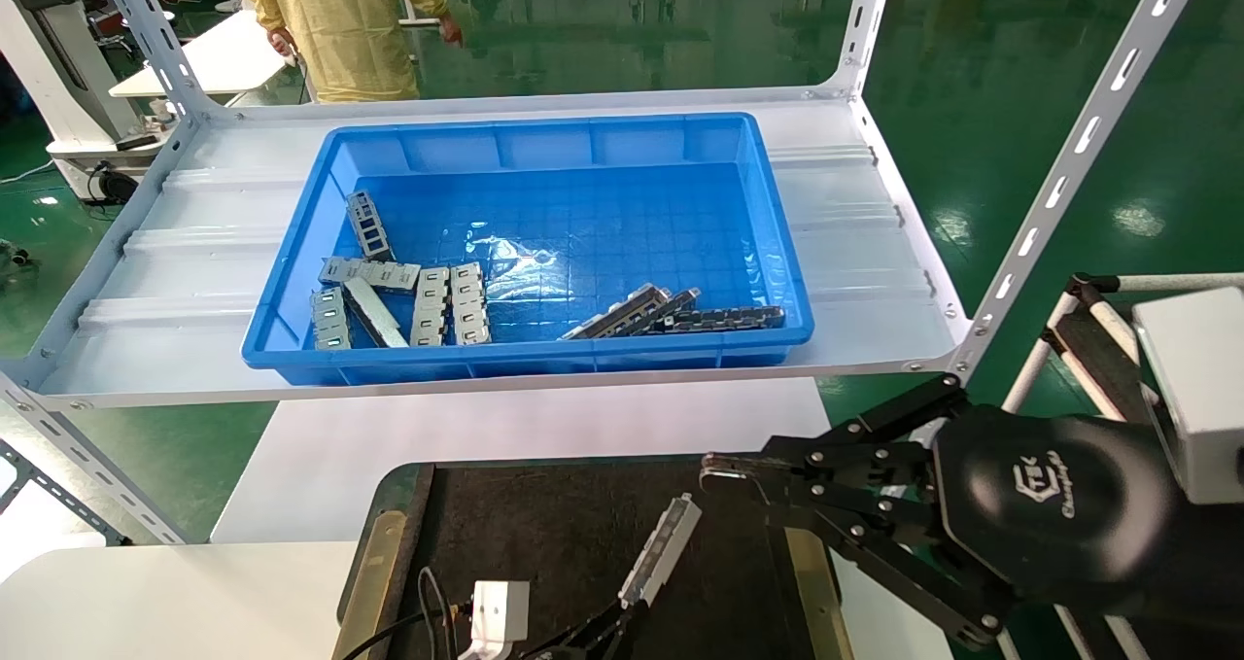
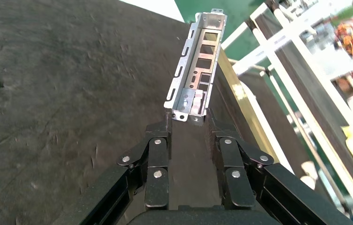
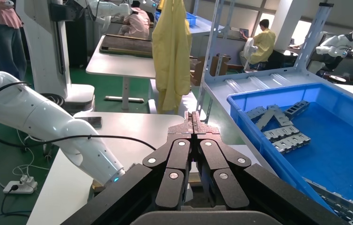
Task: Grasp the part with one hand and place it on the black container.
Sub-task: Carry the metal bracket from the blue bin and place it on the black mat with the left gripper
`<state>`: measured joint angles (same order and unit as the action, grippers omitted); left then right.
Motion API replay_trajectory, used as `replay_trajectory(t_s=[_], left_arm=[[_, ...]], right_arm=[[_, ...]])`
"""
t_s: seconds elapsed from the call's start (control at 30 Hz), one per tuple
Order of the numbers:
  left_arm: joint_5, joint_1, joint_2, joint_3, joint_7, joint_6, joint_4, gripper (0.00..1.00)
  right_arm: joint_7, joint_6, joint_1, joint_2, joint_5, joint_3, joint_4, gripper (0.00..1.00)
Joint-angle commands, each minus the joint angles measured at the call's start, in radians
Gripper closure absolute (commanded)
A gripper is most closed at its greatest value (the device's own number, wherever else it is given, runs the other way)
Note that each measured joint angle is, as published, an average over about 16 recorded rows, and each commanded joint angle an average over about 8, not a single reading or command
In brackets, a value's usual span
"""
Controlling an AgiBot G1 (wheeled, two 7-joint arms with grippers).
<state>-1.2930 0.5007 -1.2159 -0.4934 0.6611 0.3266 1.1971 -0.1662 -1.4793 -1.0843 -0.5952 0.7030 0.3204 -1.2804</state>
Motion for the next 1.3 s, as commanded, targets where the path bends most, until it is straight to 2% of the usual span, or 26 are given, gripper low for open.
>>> replay_trajectory(t_s=[0.03, 0.57, 1.3], left_arm=[[-0.009, 0.000, -0.018, -0.008, 0.015, -0.028, -0.005, 1.00], [-0.046, 0.054, -0.129, -0.081, 0.083, -0.197, -0.093, 1.00], [0.064, 0.173, -0.141, -0.346, 0.207, -0.442, -0.204, 1.00]], right_arm=[[0.000, 0.000, 0.000, 0.000, 0.000, 0.000, 0.000, 1.00], [0.000, 0.000, 0.000, 0.000, 0.000, 0.001, 0.000, 1.00], [0.001, 0.001, 0.000, 0.001, -0.001, 0.001, 0.000, 1.00]])
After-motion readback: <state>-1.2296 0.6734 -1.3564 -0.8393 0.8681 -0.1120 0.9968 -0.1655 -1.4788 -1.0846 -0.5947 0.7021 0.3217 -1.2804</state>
